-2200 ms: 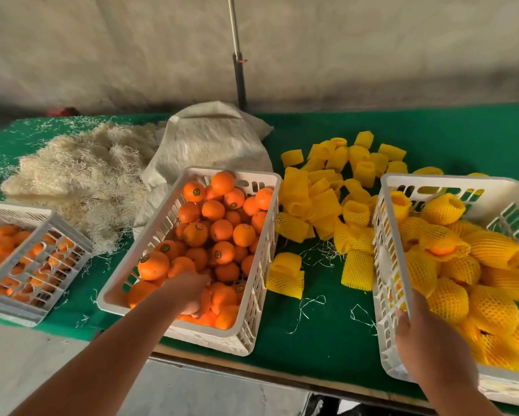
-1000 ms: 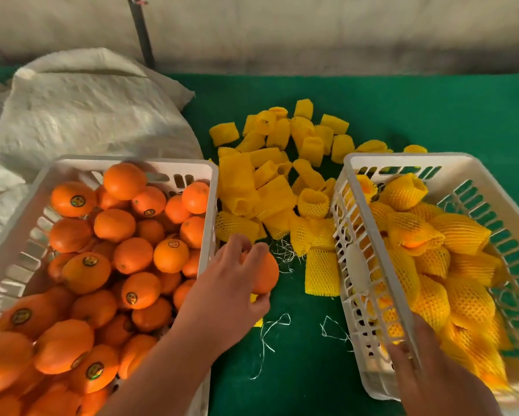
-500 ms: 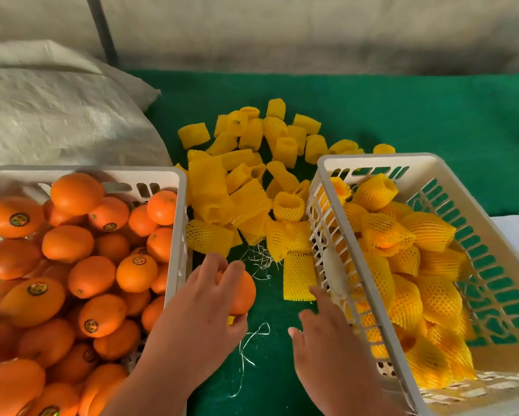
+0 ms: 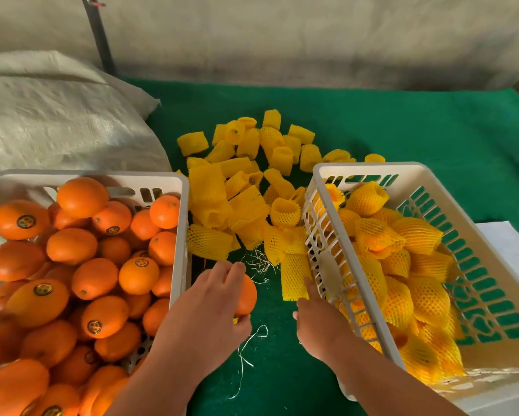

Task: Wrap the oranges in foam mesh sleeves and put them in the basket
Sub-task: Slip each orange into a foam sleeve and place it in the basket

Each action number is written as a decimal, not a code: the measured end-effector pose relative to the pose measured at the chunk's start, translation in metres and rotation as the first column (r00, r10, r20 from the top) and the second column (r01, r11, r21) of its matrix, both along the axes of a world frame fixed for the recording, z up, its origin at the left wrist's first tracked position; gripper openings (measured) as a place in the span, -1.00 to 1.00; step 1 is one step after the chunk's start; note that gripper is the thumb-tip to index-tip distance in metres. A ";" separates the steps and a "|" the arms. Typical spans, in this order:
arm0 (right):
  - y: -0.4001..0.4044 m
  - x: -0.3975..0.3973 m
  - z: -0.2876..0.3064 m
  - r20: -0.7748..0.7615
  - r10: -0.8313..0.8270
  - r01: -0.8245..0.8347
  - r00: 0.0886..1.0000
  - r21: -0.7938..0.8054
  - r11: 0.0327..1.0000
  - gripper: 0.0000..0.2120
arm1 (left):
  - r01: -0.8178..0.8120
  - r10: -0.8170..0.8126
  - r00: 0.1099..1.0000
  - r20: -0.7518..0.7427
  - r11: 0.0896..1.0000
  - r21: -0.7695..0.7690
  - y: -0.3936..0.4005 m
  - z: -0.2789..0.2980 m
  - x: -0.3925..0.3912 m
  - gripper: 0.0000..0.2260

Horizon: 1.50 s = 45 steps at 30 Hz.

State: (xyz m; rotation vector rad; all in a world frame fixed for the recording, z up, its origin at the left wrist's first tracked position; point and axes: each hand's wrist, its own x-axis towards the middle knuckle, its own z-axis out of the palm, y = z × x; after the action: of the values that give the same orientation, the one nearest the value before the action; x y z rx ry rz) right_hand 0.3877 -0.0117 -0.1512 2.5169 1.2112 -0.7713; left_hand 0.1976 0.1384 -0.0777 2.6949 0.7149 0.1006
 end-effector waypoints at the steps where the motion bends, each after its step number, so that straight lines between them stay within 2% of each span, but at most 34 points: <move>1: 0.001 0.001 0.001 -0.003 0.015 -0.015 1.000 -0.057 0.998 -0.77 | 0.008 -0.008 1.000 0.003 1.000 0.000 -0.001 0.000 0.000 -0.30; 4: 0.012 0.006 -0.002 0.003 -0.014 0.014 1.000 -0.131 0.991 -0.54 | 0.018 -0.018 1.000 0.007 1.000 0.013 -0.001 -0.001 0.000 -0.29; 7: 0.021 0.004 -0.006 0.013 -0.032 0.032 0.999 -0.040 0.999 -0.36 | 0.028 -0.029 0.999 0.030 0.999 0.029 0.000 -0.003 0.001 -0.29; 9: 0.023 -0.005 -0.002 0.021 -0.046 0.045 0.999 0.071 0.996 -0.48 | 0.047 -0.047 0.998 0.043 0.999 0.017 -0.001 -0.004 0.000 -0.31; 12: 0.014 -0.021 0.014 0.130 -0.031 -0.013 0.991 0.328 0.945 -0.92 | 0.123 -0.123 0.992 0.021 0.992 -0.008 -0.005 -0.004 -0.002 -0.33; 15: 0.005 -0.030 0.036 0.141 -0.061 -0.012 0.988 0.470 0.882 -0.70 | 0.196 -0.197 0.980 -0.006 0.980 -0.044 -0.014 -0.004 -0.003 -0.29; 18: 0.000 -0.035 0.057 0.100 -0.035 -0.026 0.994 0.547 0.837 -0.70 | 0.242 -0.243 0.970 0.008 0.964 -0.106 -0.026 -0.003 -0.001 -0.20; 20: -0.003 -0.040 0.067 0.072 -0.028 -0.017 0.997 0.559 0.829 -0.75 | 0.258 -0.260 0.965 0.003 0.955 -0.143 -0.033 -0.004 0.002 -0.17; 23: -0.006 -0.047 0.081 0.028 0.003 -0.018 1.000 0.558 0.829 -0.81 | 0.252 -0.265 0.960 -0.090 0.959 -0.132 -0.039 -0.010 0.003 -0.25; 25: -0.009 -0.050 0.090 -0.008 0.039 -0.029 0.999 0.532 0.846 -0.75 | 0.213 -0.231 0.962 -0.148 0.969 -0.127 -0.037 -0.011 0.002 -0.27; 29: -0.013 -0.060 0.099 0.036 0.120 -0.125 0.992 0.272 0.954 -0.78 | 0.195 -0.228 0.944 -0.239 0.969 -0.155 -0.036 -0.008 0.000 -0.22; 32: -0.013 -0.066 0.100 0.053 0.157 -0.164 0.986 0.163 0.973 -0.71 | 0.223 -0.278 0.916 -0.291 0.952 -0.208 -0.041 -0.005 0.000 -0.16; 35: -0.016 -0.067 0.098 0.026 0.156 -0.158 0.987 0.218 0.963 -0.58 | 0.207 -0.277 0.906 -0.320 0.950 -0.235 -0.043 -0.003 0.001 -0.10; 39: -0.023 -0.070 0.096 0.005 0.129 -0.123 0.992 0.327 0.937 -0.53 | 0.193 -0.277 0.894 -0.352 0.948 -0.255 -0.047 -0.004 -0.001 -0.16; 42: -0.027 -0.068 0.096 0.040 -0.005 -0.011 0.999 0.392 0.920 -0.48 | 0.138 -0.207 0.914 -0.348 0.967 -0.213 -0.046 -0.004 -0.002 -0.15; 45: -0.027 -0.067 0.093 0.029 -0.002 -0.010 1.000 0.427 0.904 -0.48 | 0.062 -0.121 0.941 -0.315 0.980 -0.191 -0.045 -0.002 0.001 -0.18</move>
State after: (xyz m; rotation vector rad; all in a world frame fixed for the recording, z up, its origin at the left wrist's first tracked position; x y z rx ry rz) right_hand 0.3203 -0.0382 -0.0585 2.8521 1.5155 -0.5053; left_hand 0.1987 0.0931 -0.0798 2.5904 0.6516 -0.4225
